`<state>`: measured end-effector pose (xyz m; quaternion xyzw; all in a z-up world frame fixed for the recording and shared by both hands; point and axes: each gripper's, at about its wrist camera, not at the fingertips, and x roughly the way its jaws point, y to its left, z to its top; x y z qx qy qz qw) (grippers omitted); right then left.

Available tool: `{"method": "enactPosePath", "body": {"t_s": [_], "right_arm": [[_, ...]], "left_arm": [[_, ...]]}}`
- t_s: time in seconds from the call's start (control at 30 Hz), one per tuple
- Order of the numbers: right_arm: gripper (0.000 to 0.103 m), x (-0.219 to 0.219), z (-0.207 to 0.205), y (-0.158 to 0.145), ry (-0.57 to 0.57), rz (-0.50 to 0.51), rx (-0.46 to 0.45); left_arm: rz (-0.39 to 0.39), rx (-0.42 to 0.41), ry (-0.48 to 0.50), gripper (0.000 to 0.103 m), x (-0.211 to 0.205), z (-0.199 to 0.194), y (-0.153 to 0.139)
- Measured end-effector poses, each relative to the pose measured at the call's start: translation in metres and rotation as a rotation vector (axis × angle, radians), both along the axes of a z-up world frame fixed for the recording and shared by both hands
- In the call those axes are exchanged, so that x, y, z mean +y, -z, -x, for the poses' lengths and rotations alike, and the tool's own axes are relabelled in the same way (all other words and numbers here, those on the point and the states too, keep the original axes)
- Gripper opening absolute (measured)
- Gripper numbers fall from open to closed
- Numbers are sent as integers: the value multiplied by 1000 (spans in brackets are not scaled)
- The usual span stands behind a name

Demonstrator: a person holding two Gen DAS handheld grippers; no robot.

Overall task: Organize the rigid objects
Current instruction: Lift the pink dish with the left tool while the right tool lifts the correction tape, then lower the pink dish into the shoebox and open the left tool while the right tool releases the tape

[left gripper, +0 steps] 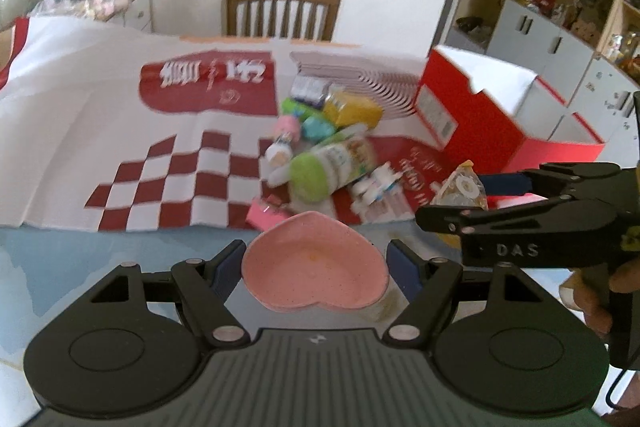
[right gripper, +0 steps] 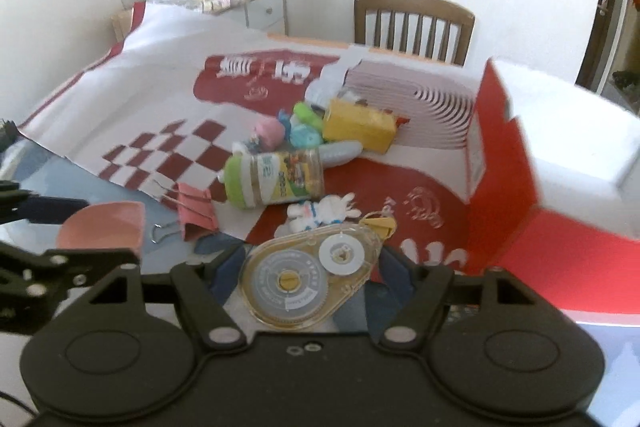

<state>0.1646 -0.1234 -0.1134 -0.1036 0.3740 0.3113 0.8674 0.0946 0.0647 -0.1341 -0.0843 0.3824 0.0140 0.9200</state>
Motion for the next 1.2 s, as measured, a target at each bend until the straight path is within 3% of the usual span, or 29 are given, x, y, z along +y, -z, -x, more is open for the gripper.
{"method": "enactPosePath", "body": {"t_s": [0.23,0.5,0.73,1.2], "right_arm": [[73,-28,3,-46,23,-17,-50],[73,-80,-26,-80,59,-44,-93],[73,-135,-64,-80,60,-26,-109],[73,-206,-146,-51,35,32,-69]], "left_arm": [[-9,-86,83,77,-23,-17,-40],[-29,-148,141,77,-66,-56,-72],[-72,-154,194,77,-134,-105,-78],[-120,-49,200,77,-229,-219,-61]]}}
